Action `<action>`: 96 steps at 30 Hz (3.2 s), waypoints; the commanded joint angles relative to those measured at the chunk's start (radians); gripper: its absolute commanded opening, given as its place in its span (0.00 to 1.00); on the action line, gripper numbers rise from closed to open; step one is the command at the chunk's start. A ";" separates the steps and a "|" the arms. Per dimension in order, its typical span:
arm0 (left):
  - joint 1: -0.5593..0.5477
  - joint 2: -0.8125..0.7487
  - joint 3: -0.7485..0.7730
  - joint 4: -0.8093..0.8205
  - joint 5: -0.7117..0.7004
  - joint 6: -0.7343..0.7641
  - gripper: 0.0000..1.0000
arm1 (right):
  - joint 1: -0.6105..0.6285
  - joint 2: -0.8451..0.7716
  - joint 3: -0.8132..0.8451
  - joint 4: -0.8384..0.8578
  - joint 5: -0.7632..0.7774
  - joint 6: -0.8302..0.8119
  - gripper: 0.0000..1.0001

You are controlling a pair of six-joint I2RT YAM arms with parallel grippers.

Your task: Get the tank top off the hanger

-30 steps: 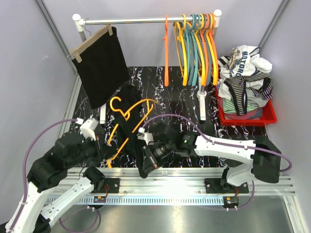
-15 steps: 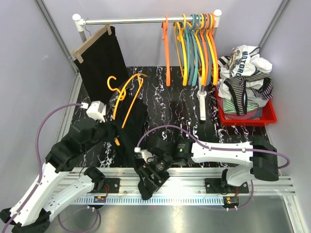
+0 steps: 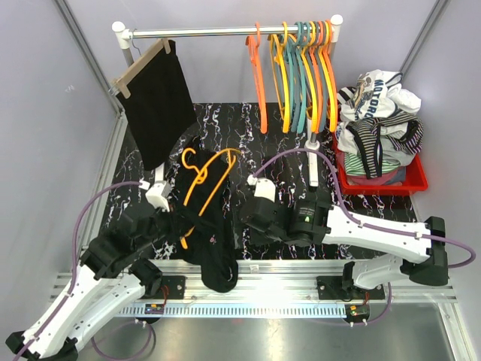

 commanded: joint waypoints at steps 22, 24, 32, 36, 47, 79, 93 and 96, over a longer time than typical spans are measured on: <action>-0.056 0.001 0.135 0.021 0.084 0.002 0.00 | -0.068 0.381 0.407 0.325 0.034 0.323 0.93; -0.056 0.006 0.154 0.018 0.086 0.005 0.00 | -0.071 0.383 0.388 0.335 0.055 0.335 0.86; -0.056 -0.003 0.155 0.020 0.110 -0.003 0.00 | -0.126 0.369 0.276 0.552 0.055 0.320 0.32; -0.058 -0.015 0.135 0.018 0.129 -0.014 0.00 | -0.150 0.395 0.288 0.576 0.066 0.278 0.00; -0.056 -0.147 0.097 -0.166 0.238 -0.153 0.18 | -0.259 0.452 0.275 0.619 0.106 0.185 0.00; -0.058 0.175 0.267 -0.033 -0.049 0.195 0.99 | -0.296 0.263 0.035 0.811 -0.548 0.025 0.00; -0.067 0.248 0.269 0.017 0.311 0.405 0.88 | -0.298 0.252 0.091 0.785 -0.819 0.065 0.00; -0.073 0.268 0.290 -0.006 0.382 0.434 0.86 | -0.298 0.237 0.104 0.733 -0.855 0.057 0.00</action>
